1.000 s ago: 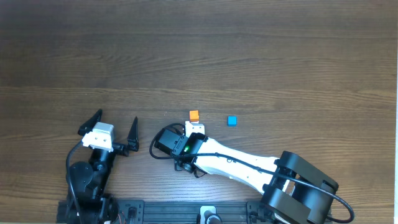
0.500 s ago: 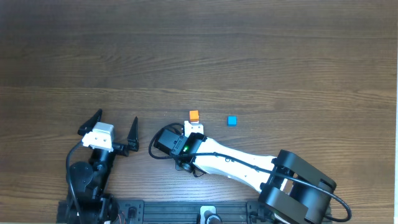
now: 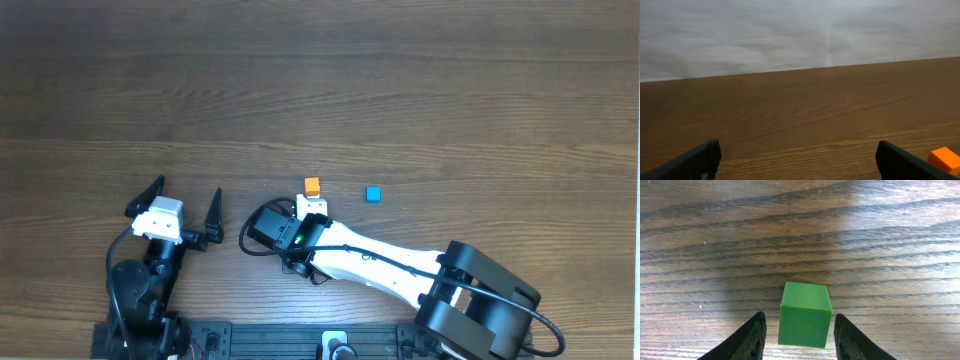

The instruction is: Stack Cubes

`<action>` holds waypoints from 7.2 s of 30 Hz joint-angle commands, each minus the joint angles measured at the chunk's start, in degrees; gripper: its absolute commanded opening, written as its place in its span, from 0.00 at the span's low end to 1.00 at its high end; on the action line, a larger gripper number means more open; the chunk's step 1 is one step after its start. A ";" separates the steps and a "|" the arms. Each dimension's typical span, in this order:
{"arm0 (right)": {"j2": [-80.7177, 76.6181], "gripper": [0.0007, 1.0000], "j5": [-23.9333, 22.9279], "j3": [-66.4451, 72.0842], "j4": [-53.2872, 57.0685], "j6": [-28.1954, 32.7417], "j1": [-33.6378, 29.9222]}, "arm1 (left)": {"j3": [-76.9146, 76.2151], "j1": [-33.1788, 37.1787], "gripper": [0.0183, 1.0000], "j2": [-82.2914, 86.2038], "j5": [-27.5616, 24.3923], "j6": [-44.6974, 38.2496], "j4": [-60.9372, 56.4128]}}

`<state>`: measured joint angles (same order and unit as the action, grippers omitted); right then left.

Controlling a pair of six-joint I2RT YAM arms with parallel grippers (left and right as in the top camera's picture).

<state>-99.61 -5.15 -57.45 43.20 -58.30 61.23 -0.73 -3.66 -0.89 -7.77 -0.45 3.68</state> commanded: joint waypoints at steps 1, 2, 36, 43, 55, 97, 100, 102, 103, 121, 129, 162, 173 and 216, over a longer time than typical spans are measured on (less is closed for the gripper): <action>-0.81 0.43 -1.40 -0.96 -0.13 -1.46 0.37 | 0.39 0.35 1.00 0.50 -0.74 -0.83 -0.02; -0.81 0.43 -1.40 -0.96 -0.13 -1.49 0.37 | 0.39 0.35 1.00 0.50 -0.74 -0.83 -0.02; 4.02 0.16 -3.63 -4.81 7.28 -4.61 0.37 | 0.39 0.35 1.00 0.50 -0.74 -0.83 -0.02; 6.64 0.15 -7.91 -17.86 19.98 -2.19 -1.29 | 0.39 0.35 1.00 0.50 -0.74 -0.83 -0.02; -0.70 0.11 -6.08 -36.79 28.00 9.60 -12.07 | 0.39 0.35 1.00 0.50 -0.74 -0.83 -0.02; -9.46 0.09 1.92 -31.39 21.84 14.27 -17.66 | 0.39 0.35 1.00 0.50 -0.74 -0.83 -0.02; -9.46 0.09 1.92 -31.36 21.49 14.27 -17.66 | 0.39 0.35 1.00 0.50 -0.74 -0.83 -0.02; -9.46 0.08 1.92 -31.34 21.31 14.29 -17.66 | 0.39 0.35 1.00 0.50 -0.74 -0.83 -0.02; -9.46 0.10 1.92 -31.34 21.24 14.27 -17.66 | 0.39 0.35 1.00 0.50 -0.74 -0.83 -0.02; -9.49 0.11 0.79 -31.34 20.65 14.49 -17.75 | 0.39 0.35 1.00 0.50 -0.74 -0.83 -0.02; -10.27 0.11 0.59 -31.30 20.48 14.49 -17.86 | 0.39 0.35 1.00 0.50 -0.74 -0.83 -0.02; -11.98 0.81 0.63 -31.30 20.15 14.47 -18.08 | 0.39 0.35 1.00 0.50 -0.74 -0.83 -0.02; -8.52 0.99 0.63 -32.85 20.28 15.28 -18.08 | 0.39 0.35 1.00 0.50 -0.74 -0.83 -0.02; -3.06 0.86 0.90 -1.81 0.48 30.75 -35.36 | 0.39 0.35 1.00 0.50 -0.76 -0.83 -0.02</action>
<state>-101.86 -4.78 -59.55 44.18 -28.08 26.22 -0.73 -3.66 -0.89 -7.79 -0.47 3.68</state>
